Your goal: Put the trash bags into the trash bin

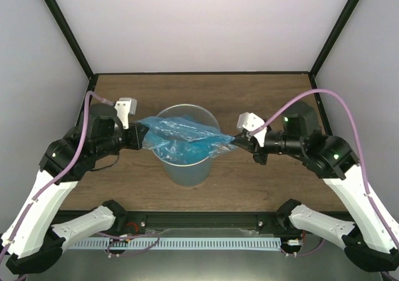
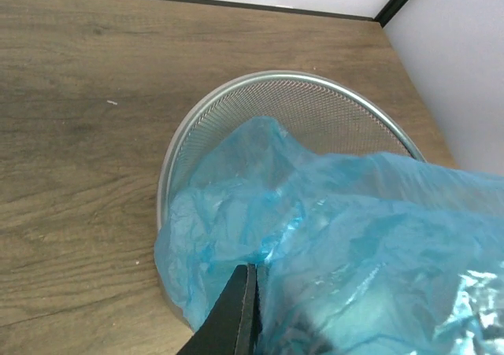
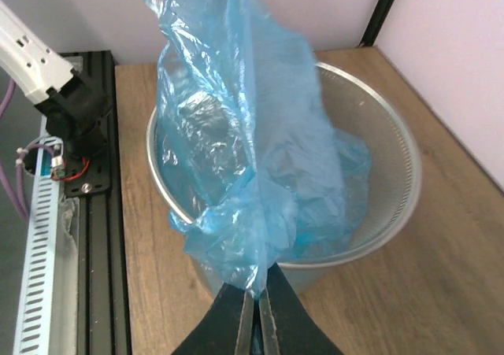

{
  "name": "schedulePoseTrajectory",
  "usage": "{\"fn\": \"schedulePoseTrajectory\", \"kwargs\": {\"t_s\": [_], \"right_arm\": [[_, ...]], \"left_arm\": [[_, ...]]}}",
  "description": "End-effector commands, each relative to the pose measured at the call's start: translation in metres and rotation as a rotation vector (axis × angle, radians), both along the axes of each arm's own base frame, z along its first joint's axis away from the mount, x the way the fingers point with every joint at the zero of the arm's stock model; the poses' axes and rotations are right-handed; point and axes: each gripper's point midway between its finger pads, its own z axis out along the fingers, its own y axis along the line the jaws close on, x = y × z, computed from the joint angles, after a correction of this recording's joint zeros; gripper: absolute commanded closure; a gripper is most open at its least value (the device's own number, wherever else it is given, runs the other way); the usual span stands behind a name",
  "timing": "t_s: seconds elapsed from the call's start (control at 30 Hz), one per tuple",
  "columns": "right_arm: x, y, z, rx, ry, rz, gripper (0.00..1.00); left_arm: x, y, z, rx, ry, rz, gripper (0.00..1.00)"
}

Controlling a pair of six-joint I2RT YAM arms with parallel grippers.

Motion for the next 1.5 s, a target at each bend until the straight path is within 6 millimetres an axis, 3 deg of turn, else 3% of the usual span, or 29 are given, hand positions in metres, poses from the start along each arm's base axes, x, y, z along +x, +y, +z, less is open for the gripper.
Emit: {"fn": "schedulePoseTrajectory", "kwargs": {"t_s": [0.0,0.13,0.33,0.47,0.57,0.67,0.83,0.9,0.97,1.0,1.07,1.2,1.27,1.37,1.47], "right_arm": [[-0.005,-0.017,0.034,0.02,-0.089,-0.054,0.99],[-0.007,-0.013,0.045,0.034,-0.096,-0.024,0.99],[-0.009,-0.01,0.037,0.024,-0.077,0.004,0.99],[-0.014,-0.009,0.057,0.053,-0.101,0.023,0.99],[-0.024,-0.01,0.06,0.061,-0.078,0.059,0.99],[-0.037,-0.019,0.054,0.056,-0.082,0.069,0.99],[-0.05,-0.034,0.072,0.069,-0.15,0.053,0.99],[-0.047,-0.036,0.067,0.048,-0.146,0.037,0.99],[-0.033,-0.038,0.053,0.018,-0.131,-0.035,0.99],[-0.021,-0.04,0.05,0.014,-0.147,-0.092,0.95],[0.0,-0.045,0.047,-0.002,-0.18,-0.187,0.77],[0.023,-0.048,0.089,0.051,-0.261,-0.294,0.61],[0.022,-0.045,0.112,0.086,-0.285,-0.279,0.53],[0.004,-0.041,0.14,0.149,-0.346,-0.197,0.47],[-0.01,-0.038,0.153,0.156,-0.394,-0.116,0.37]], "left_arm": [[-0.007,0.004,0.005,0.0,0.001,-0.008,0.96],[-0.008,0.003,0.008,0.016,-0.009,-0.03,0.96],[-0.011,0.016,0.005,0.064,-0.036,-0.004,0.96],[-0.013,0.016,0.018,0.044,-0.067,-0.019,0.96],[-0.02,0.009,0.017,0.028,-0.048,-0.065,0.96],[-0.027,0.01,0.017,0.02,-0.04,-0.085,0.96],[-0.034,0.016,0.028,0.02,-0.059,-0.086,0.96],[-0.038,0.013,0.028,0.006,-0.051,-0.111,0.96],[-0.041,0.014,0.026,-0.004,-0.049,-0.11,0.96],[-0.042,0.015,0.024,-0.007,-0.052,-0.104,0.96],[-0.041,0.017,0.024,-0.013,-0.065,-0.09,0.96],[-0.031,0.01,0.033,-0.042,-0.079,-0.082,0.96],[-0.026,0.005,0.04,-0.055,-0.085,-0.082,0.96],[-0.018,0.003,0.041,-0.044,-0.084,-0.067,0.96],[-0.011,0.001,0.039,-0.046,-0.075,-0.045,0.96]]}}
